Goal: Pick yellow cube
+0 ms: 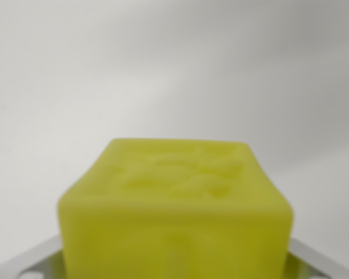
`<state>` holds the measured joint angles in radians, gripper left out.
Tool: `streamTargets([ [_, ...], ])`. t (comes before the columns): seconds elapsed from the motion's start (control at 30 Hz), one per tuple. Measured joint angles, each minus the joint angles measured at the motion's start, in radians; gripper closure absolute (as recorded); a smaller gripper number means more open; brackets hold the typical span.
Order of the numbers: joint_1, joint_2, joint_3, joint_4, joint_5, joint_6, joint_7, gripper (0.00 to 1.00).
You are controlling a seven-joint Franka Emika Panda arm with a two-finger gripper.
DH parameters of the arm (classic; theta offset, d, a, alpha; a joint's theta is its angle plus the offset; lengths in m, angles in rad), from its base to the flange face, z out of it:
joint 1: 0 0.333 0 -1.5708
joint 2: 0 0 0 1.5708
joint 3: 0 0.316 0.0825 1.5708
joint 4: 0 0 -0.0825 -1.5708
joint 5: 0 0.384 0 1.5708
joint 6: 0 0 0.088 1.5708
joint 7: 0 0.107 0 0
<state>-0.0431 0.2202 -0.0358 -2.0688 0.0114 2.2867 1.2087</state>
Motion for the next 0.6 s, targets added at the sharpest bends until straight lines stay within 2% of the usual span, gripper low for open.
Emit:
streamTargets([
  [0.6,0.0,-0.056,0.0,0.039,-0.003,-0.094,0.002,1.0],
])
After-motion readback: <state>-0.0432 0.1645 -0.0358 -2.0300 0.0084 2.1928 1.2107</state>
